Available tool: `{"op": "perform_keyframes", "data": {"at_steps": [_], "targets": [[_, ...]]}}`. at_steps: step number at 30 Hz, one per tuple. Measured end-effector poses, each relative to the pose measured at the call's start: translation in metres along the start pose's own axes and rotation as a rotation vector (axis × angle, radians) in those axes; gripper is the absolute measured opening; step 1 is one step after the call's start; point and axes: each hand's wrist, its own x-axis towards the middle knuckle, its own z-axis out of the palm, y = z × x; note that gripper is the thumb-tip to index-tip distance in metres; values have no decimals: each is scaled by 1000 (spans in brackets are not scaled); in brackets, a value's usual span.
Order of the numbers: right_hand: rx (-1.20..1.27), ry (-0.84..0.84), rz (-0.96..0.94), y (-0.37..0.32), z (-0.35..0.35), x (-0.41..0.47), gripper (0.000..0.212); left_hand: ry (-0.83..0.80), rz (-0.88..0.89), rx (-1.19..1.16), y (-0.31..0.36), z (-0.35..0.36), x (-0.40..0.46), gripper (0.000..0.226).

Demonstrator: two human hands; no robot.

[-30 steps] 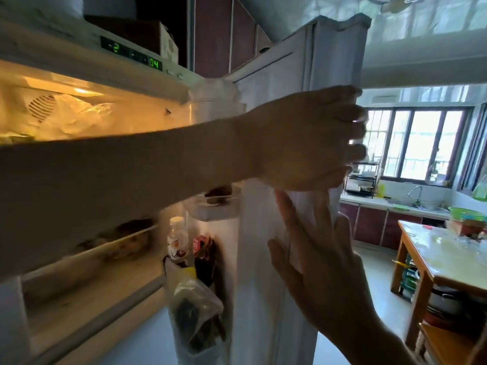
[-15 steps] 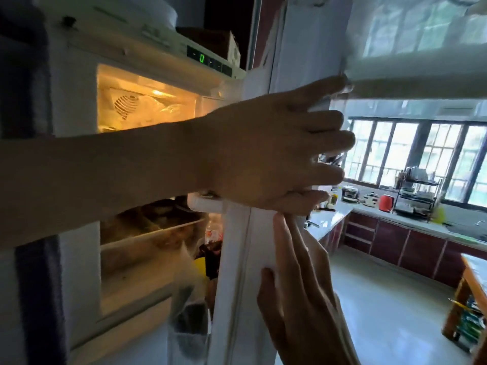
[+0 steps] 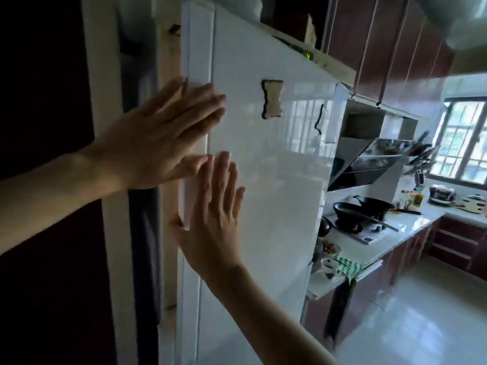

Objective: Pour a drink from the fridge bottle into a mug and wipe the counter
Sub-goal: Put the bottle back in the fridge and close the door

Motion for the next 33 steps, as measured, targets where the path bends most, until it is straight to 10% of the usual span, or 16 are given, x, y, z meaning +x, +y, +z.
{"op": "perform_keyframes", "data": {"at_steps": [10, 17, 24, 33], "targets": [[-26, -75, 34, -12, 93, 50, 102, -301, -112, 162, -48, 40, -34, 69], [184, -184, -146, 39, 60, 31, 87, -194, -254, 77, -16, 57, -30, 73], [58, -501, 208, 201, 1, -72, 64, -148, -164, -389, 154, 119, 4, 55], [-74, -781, 740, 384, -89, -216, 9, -828, -432, -1062, 399, 225, 35, 39]]}}
